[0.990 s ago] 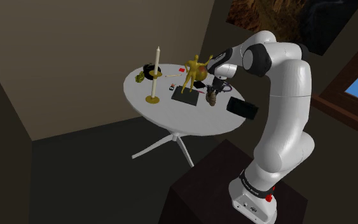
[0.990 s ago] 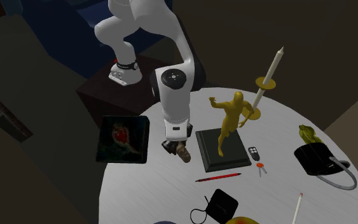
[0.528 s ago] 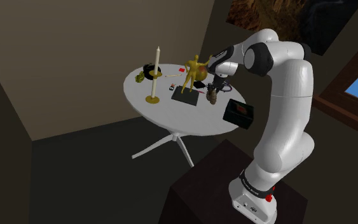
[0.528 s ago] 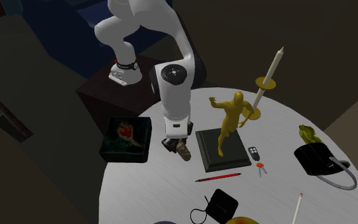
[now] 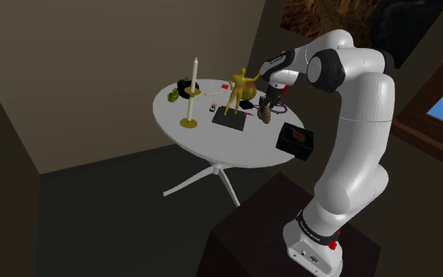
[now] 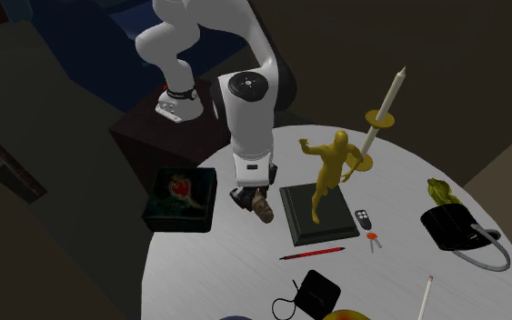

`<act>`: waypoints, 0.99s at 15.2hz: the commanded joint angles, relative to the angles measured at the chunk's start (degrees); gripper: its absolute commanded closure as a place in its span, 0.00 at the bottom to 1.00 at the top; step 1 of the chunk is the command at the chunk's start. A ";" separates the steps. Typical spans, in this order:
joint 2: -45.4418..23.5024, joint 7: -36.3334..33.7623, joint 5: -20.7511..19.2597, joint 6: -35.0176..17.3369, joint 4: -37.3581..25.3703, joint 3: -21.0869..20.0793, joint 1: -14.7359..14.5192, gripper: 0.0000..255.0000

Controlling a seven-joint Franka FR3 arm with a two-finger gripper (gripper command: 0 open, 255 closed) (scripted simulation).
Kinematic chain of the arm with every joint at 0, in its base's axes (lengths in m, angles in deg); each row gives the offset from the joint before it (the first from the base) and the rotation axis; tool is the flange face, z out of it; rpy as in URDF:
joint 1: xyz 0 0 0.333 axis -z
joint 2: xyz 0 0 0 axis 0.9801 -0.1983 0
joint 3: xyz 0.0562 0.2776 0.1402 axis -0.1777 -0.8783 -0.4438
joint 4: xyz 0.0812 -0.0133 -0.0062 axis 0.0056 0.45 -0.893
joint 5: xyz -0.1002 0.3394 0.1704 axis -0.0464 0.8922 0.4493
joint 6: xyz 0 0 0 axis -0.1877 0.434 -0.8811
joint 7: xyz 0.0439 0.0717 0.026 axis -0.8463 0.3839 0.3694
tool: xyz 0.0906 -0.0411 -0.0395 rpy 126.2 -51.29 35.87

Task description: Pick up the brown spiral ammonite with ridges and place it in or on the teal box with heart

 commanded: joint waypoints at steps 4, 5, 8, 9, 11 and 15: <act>1.92 -0.68 -1.16 3.09 -1.34 0.63 -0.37 1.00; 2.25 -0.82 -1.37 3.72 -1.67 0.73 -0.43 1.00; 3.19 -1.20 -1.96 5.63 -2.75 1.02 -0.59 1.00; 3.48 -1.32 -2.14 6.28 -3.13 1.11 -0.63 1.00; 4.03 -1.55 -2.50 7.59 -3.95 1.27 -0.71 1.00; 5.01 -1.97 -3.13 10.26 -5.75 1.55 -0.82 1.00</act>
